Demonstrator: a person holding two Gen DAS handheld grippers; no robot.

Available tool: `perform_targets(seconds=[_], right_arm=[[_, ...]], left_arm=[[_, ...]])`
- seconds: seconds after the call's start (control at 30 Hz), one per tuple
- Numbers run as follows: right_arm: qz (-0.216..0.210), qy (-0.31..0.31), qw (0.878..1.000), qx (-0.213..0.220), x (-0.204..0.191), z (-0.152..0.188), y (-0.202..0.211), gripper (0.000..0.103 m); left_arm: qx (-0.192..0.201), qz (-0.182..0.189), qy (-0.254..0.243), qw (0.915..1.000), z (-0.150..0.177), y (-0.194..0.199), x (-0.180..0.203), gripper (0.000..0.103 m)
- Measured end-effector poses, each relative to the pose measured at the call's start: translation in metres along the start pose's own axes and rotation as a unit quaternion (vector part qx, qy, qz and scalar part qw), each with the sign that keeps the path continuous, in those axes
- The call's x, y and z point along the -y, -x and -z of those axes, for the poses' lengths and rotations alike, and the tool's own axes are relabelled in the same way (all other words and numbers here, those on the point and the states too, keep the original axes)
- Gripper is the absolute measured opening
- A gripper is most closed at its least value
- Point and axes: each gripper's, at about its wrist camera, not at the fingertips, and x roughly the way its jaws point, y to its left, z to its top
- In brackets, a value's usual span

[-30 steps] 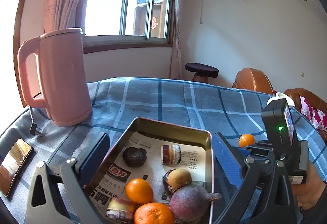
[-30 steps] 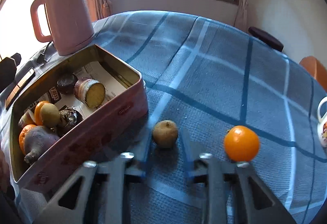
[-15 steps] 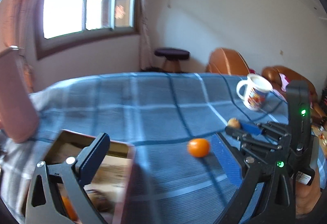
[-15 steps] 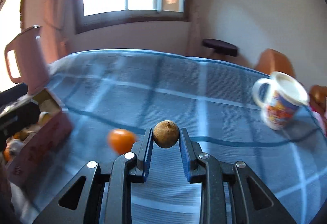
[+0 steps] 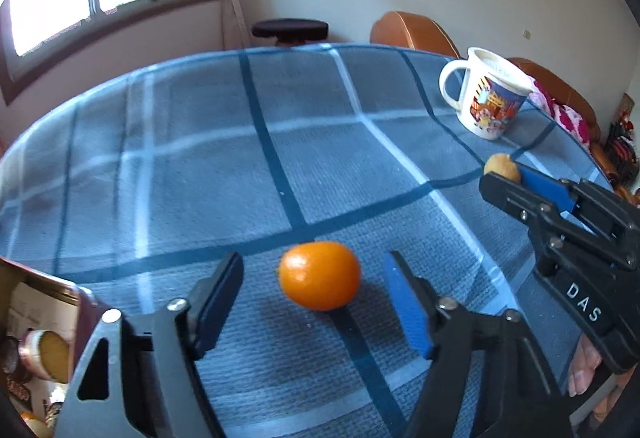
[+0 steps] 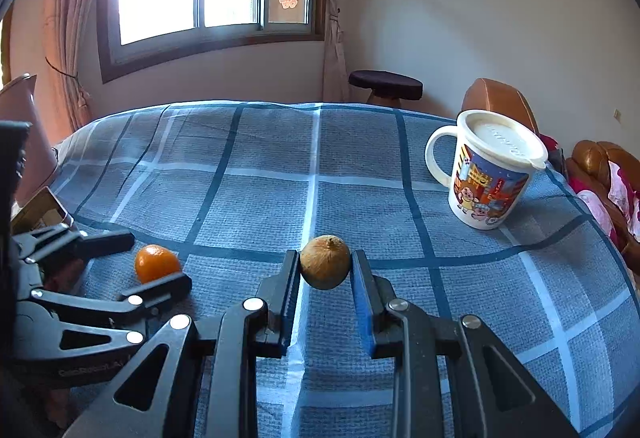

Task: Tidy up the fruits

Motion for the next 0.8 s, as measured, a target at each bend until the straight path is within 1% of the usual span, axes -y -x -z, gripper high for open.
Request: perform_targets(seconds=[0.07, 0.13, 0.2, 0.3, 0.37, 0.5, 0.6, 0.7, 0.8], right_arm=[[0.0, -0.001, 1.0, 0.0, 0.0, 0.0, -0.001, 0.027], [-0.003, -0.002, 1.0, -0.001, 0.0, 0.001, -0.001, 0.027], [-0.012, -0.012, 1.0, 0.005, 0.0, 0.002, 0.002, 0.027], [-0.026, -0.02, 0.999, 0.008, -0.002, 0.002, 0.004, 0.027], [-0.035, -0.013, 0.999, 0.013, -0.008, 0.003, 0.005, 0.027], [-0.051, 0.008, 0.998, 0.028, -0.024, 0.004, 0.013, 0.027], [-0.06, 0.012, 0.997, 0.041, -0.029, 0.005, 0.019, 0.027], [-0.064, 0.013, 0.997, 0.051, -0.031, 0.007, 0.024, 0.027], [-0.066, 0.013, 0.996, 0.06, -0.033, 0.009, 0.028, 0.027]], left_arm=[[-0.009, 0.014, 0.004, 0.9998, -0.001, -0.004, -0.001, 0.063], [-0.022, 0.029, 0.006, 0.9993, -0.001, -0.009, -0.002, 0.051], [-0.017, 0.036, 0.009, 0.9992, 0.0, -0.007, -0.004, 0.045], [-0.01, 0.041, 0.01, 0.9991, 0.003, -0.002, -0.005, 0.045], [0.0, 0.042, 0.013, 0.999, 0.004, 0.003, -0.009, 0.043], [0.019, 0.029, 0.022, 0.9992, 0.011, 0.016, -0.013, 0.042], [0.036, 0.017, 0.021, 0.999, 0.015, 0.025, -0.014, 0.038], [0.053, 0.009, 0.011, 0.9985, 0.018, 0.034, -0.01, 0.03], [0.06, -0.001, -0.004, 0.9982, 0.022, 0.04, -0.004, 0.028]])
